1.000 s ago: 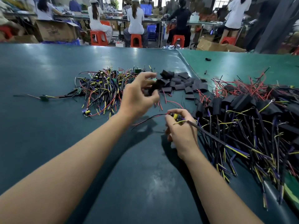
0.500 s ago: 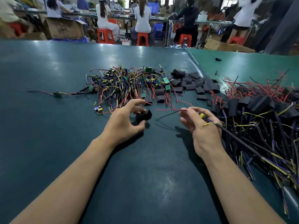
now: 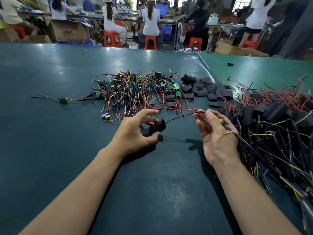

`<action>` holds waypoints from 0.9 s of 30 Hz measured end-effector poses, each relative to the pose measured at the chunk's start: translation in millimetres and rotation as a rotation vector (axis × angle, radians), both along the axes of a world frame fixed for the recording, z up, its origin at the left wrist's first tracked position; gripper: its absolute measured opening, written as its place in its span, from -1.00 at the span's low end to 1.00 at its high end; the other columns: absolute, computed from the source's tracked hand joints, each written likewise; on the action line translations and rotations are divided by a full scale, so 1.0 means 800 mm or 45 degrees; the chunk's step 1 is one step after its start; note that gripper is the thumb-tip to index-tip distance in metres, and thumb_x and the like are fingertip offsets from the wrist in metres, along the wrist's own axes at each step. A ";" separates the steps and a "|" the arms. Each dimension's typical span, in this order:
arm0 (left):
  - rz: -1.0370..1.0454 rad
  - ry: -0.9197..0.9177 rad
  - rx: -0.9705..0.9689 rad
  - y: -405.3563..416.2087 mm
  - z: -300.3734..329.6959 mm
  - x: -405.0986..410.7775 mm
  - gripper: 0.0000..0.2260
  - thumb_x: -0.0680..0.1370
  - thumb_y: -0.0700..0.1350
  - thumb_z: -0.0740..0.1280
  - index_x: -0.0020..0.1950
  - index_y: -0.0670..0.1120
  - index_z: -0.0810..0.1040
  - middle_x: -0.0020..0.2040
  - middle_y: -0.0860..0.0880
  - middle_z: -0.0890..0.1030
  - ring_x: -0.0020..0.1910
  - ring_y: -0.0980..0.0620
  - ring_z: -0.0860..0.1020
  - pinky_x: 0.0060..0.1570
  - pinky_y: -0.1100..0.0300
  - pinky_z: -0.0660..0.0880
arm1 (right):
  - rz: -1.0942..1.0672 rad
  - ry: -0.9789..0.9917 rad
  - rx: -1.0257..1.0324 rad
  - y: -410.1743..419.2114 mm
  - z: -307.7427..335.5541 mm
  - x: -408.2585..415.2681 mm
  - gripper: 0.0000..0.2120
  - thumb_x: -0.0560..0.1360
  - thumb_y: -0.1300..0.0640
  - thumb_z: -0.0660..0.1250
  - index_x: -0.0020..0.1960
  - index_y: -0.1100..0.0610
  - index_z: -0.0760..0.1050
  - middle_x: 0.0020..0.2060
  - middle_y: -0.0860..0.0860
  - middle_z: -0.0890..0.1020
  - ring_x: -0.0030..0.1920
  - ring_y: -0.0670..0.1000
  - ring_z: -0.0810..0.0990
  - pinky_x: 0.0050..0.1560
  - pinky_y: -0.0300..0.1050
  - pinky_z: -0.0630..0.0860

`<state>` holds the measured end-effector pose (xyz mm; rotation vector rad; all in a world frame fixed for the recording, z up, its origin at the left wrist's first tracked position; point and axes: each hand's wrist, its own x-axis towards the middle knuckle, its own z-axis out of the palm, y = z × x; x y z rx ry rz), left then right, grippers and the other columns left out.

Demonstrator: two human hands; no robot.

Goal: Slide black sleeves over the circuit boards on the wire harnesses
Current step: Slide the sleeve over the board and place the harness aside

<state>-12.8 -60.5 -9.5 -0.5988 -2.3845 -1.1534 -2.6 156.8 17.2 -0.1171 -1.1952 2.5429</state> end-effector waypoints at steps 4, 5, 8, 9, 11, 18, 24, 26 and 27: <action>0.002 0.030 0.033 0.000 0.001 0.000 -0.45 0.36 -0.18 0.54 0.30 0.04 0.48 0.00 0.20 0.68 0.00 0.19 0.64 -0.08 0.16 0.54 | 0.004 -0.013 0.072 -0.008 -0.002 0.002 -0.89 0.54 0.37 0.32 -0.10 0.20 0.54 -0.24 0.12 0.71 -0.22 0.08 0.72 -0.28 -0.20 0.60; 0.021 0.050 0.049 -0.001 0.001 -0.001 -0.45 0.36 -0.19 0.53 0.31 0.02 0.47 0.02 0.17 0.68 0.02 0.20 0.64 -0.09 0.16 0.55 | -0.002 -0.018 0.108 -0.009 -0.002 0.002 -0.89 0.54 0.38 0.32 -0.10 0.21 0.54 -0.24 0.12 0.71 -0.22 0.09 0.72 -0.29 -0.20 0.60; 0.099 0.093 0.076 0.000 0.001 -0.001 -0.46 0.38 -0.18 0.52 0.32 0.01 0.46 0.04 0.11 0.67 0.03 0.18 0.63 -0.09 0.13 0.57 | 0.014 -0.019 0.181 -0.011 -0.002 0.004 -0.89 0.53 0.38 0.33 -0.09 0.21 0.55 -0.23 0.14 0.71 -0.20 0.12 0.71 -0.30 -0.19 0.60; 0.121 0.102 0.077 0.000 0.001 -0.002 -0.46 0.38 -0.17 0.51 0.32 0.02 0.45 0.04 0.11 0.67 0.02 0.18 0.63 -0.09 0.11 0.57 | 0.027 -0.019 0.195 -0.011 -0.002 0.005 -0.89 0.53 0.38 0.33 -0.09 0.21 0.55 -0.23 0.14 0.71 -0.19 0.12 0.71 -0.30 -0.19 0.60; 0.160 0.119 0.082 0.000 0.000 -0.002 -0.46 0.38 -0.16 0.51 0.33 0.02 0.45 0.03 0.10 0.66 -0.01 0.16 0.63 -0.11 0.07 0.57 | 0.046 -0.025 0.213 -0.010 -0.003 0.006 -0.88 0.54 0.38 0.32 -0.10 0.20 0.55 -0.23 0.13 0.71 -0.20 0.10 0.71 -0.31 -0.20 0.59; 0.135 0.009 0.061 -0.002 -0.001 -0.007 -0.44 0.38 -0.14 0.54 0.32 0.09 0.44 -0.02 0.11 0.64 -0.05 0.16 0.62 -0.09 0.15 0.55 | 0.055 0.024 0.210 -0.012 -0.002 0.006 -0.88 0.53 0.38 0.32 -0.09 0.20 0.55 -0.21 0.14 0.71 -0.17 0.11 0.72 -0.30 -0.18 0.59; 0.114 -0.046 0.063 -0.003 -0.001 -0.007 -0.45 0.38 -0.10 0.53 0.32 0.12 0.44 -0.04 0.13 0.64 -0.07 0.17 0.62 -0.12 0.24 0.52 | 0.024 0.048 0.218 -0.011 -0.002 0.004 -0.88 0.53 0.38 0.33 -0.09 0.19 0.56 -0.21 0.14 0.71 -0.17 0.12 0.71 -0.32 -0.19 0.58; 0.119 -0.054 0.073 -0.002 -0.001 -0.006 -0.45 0.37 -0.08 0.52 0.31 0.13 0.44 -0.04 0.14 0.64 -0.07 0.17 0.62 -0.12 0.24 0.51 | 0.022 0.044 0.274 -0.012 -0.003 0.005 -0.86 0.53 0.38 0.33 -0.11 0.18 0.56 -0.23 0.14 0.71 -0.19 0.12 0.71 -0.35 -0.20 0.56; 0.123 -0.049 0.073 -0.002 0.000 -0.005 -0.46 0.38 -0.09 0.52 0.31 0.12 0.44 -0.03 0.14 0.64 -0.06 0.17 0.61 -0.11 0.23 0.52 | 0.018 0.044 0.313 -0.012 -0.004 0.005 -0.85 0.53 0.39 0.33 -0.12 0.18 0.57 -0.25 0.13 0.71 -0.21 0.12 0.71 -0.36 -0.21 0.56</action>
